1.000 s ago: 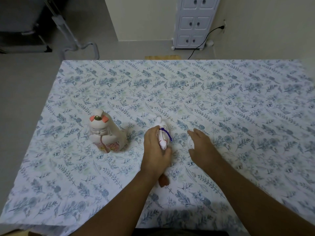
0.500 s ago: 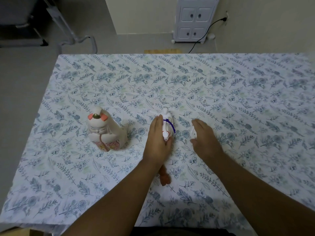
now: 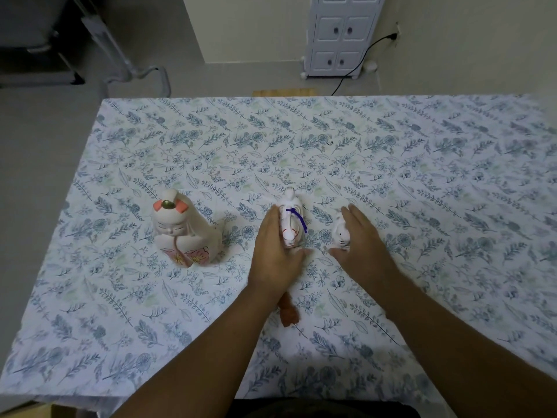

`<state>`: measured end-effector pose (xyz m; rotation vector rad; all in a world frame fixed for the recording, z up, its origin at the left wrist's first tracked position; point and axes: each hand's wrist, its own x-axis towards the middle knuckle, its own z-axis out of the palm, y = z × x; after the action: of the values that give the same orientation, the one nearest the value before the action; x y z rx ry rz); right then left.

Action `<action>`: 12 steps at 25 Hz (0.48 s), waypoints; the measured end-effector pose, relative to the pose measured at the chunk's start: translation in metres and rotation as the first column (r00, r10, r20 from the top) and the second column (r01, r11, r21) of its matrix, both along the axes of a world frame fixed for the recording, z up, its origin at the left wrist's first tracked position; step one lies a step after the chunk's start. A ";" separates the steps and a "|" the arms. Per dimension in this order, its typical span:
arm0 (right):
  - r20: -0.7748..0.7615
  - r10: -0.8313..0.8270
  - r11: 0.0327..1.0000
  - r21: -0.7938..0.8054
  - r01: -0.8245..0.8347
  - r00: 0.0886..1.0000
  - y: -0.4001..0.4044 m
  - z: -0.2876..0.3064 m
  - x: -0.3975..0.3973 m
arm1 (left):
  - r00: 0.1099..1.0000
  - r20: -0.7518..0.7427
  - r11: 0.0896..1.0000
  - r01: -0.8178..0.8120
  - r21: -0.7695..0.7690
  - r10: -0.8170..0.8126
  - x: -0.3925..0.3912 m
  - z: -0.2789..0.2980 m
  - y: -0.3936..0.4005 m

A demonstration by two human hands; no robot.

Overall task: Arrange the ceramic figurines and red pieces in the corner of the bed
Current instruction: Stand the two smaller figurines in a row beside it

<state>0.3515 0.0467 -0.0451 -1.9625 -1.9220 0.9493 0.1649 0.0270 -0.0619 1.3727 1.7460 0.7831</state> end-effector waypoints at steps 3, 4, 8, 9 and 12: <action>0.032 -0.021 0.998 0.056 0.019 0.999 -0.034 0.005 0.019 | 0.995 -0.082 0.994 -0.064 -0.091 0.056 -0.003 0.009 -0.035; 0.073 -0.031 0.998 0.061 0.026 0.997 -0.048 0.004 0.029 | 0.989 -0.143 0.993 -0.054 -0.109 0.038 -0.005 0.008 -0.048; 0.263 -0.106 0.994 0.063 0.092 0.959 -0.096 0.000 0.068 | 0.982 -0.188 0.978 -0.016 -0.206 -0.023 -0.001 0.002 -0.086; 0.308 -0.103 0.994 0.052 0.091 0.946 -0.106 -0.002 0.076 | 0.982 -0.186 0.973 -0.017 -0.231 -0.027 0.003 -0.001 -0.092; 0.305 -0.100 0.993 -0.028 0.114 0.947 -0.128 -0.014 0.090 | 0.982 -0.188 0.972 -0.025 -0.235 -0.020 0.011 -0.007 -0.099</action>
<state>0.4411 -0.0812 -0.0590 -2.3279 -1.9333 0.7011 0.1760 -0.0722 -0.0687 1.3157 1.9184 0.4384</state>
